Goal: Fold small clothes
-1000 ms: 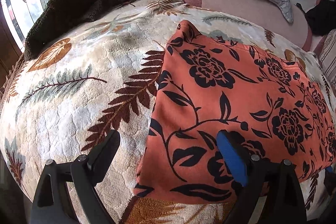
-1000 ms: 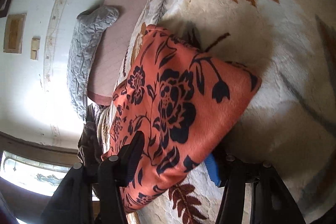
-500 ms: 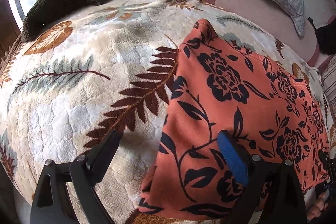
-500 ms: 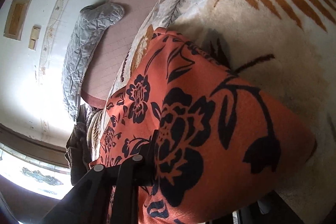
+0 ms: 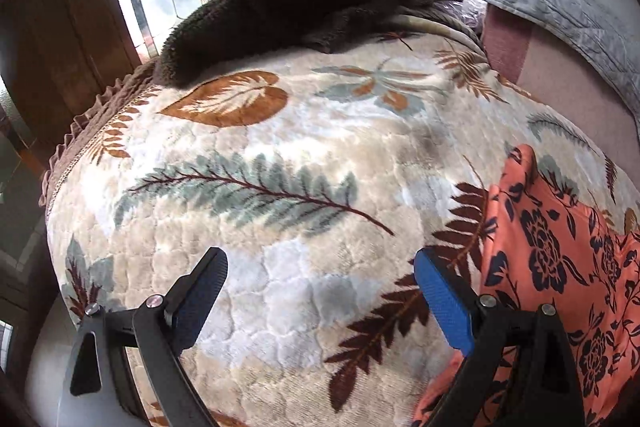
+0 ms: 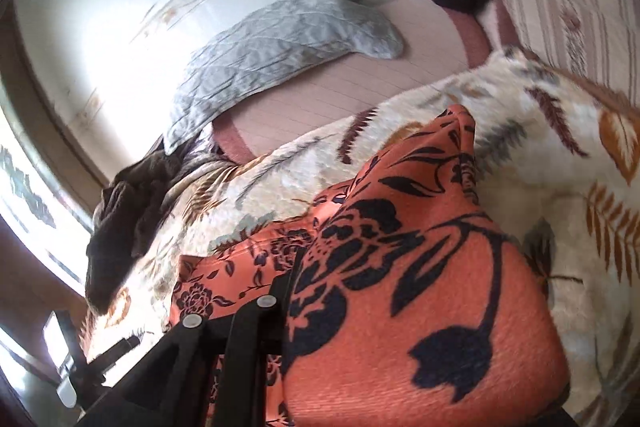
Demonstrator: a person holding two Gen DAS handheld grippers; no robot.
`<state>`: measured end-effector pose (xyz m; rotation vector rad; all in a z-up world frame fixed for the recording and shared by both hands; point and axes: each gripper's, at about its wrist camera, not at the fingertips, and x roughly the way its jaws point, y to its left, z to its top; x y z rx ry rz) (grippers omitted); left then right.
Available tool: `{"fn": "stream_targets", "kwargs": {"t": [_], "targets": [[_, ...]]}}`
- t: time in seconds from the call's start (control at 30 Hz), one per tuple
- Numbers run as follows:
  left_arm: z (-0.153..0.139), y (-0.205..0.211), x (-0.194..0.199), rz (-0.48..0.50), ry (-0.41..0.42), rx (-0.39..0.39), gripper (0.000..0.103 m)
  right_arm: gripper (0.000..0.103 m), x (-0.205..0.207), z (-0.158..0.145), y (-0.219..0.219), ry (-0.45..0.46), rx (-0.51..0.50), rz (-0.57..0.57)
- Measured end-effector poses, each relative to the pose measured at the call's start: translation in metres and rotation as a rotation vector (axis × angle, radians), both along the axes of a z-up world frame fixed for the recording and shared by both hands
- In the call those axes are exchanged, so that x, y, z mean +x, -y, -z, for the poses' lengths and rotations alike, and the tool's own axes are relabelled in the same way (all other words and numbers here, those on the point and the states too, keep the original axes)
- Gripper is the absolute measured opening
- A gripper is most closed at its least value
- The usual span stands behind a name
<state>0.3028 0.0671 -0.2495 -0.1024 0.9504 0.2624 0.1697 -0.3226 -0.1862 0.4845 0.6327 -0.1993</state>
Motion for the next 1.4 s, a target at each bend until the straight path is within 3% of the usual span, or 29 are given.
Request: {"fn": "stream_targets", "kwargs": {"t": [0.1,0.17,0.23,0.33,0.4,0.43,0.5,0.53,0.63,0.73,0.93,0.97,1.07,1.17,1.2,1.3,1.4], "targets": [[-0.003,-0.022,-0.002,-0.062,0.009,0.013,0.094,0.019,0.023,-0.013,-0.060,-0.035,-0.117,-0.117],[-0.004,-0.037,-0.004,-0.097,0.011,-0.007,0.094,0.018,0.038,-0.007,-0.101,-0.083,-0.160,-0.195],[-0.005,-0.050,-0.005,-0.129,0.013,-0.028,0.094,0.019,0.050,0.014,-0.142,-0.147,-0.170,-0.278],[-0.006,-0.065,-0.006,-0.163,0.017,-0.058,0.094,0.027,0.066,0.063,-0.184,-0.289,-0.085,-0.348],[-0.005,-0.070,-0.007,-0.172,0.019,-0.075,0.094,0.041,0.069,0.087,-0.199,-0.339,-0.035,-0.391],[-0.006,-0.071,-0.007,-0.169,0.021,-0.083,0.094,0.046,0.064,0.088,-0.203,-0.311,-0.046,-0.397],[-0.007,-0.069,-0.007,-0.150,0.027,-0.095,0.094,0.077,0.051,0.081,-0.202,-0.230,0.013,-0.467],[-0.009,-0.067,-0.007,-0.139,0.034,-0.093,0.094,0.079,0.045,0.077,-0.199,-0.204,0.062,-0.507],[-0.016,-0.055,-0.009,-0.090,0.070,-0.105,0.094,0.079,0.027,0.066,-0.181,-0.152,0.153,-0.585],[-0.026,-0.034,-0.015,0.018,0.118,-0.152,0.094,0.078,0.005,0.057,-0.140,-0.080,0.209,-0.505],[-0.052,0.033,-0.041,0.338,0.256,-0.185,0.094,0.048,-0.014,0.058,-0.059,-0.040,0.232,-0.299],[-0.053,0.045,-0.044,0.385,0.253,-0.179,0.094,0.039,-0.013,0.060,-0.051,-0.041,0.242,-0.286],[-0.040,0.076,-0.045,0.458,0.189,-0.100,0.094,0.037,0.000,0.074,-0.046,-0.103,0.261,-0.275],[-0.006,0.096,-0.033,0.450,0.037,0.110,0.094,0.036,0.003,0.097,-0.050,-0.155,0.258,-0.265],[0.006,0.094,-0.030,0.432,-0.003,0.145,0.094,0.035,0.002,0.099,-0.050,-0.153,0.262,-0.265],[0.018,0.080,-0.022,0.406,-0.056,0.109,0.095,0.035,0.010,0.092,-0.046,-0.145,0.272,-0.268],[0.020,0.079,-0.021,0.409,-0.050,0.133,0.096,0.036,0.029,0.078,-0.038,-0.097,0.268,-0.256]]}}
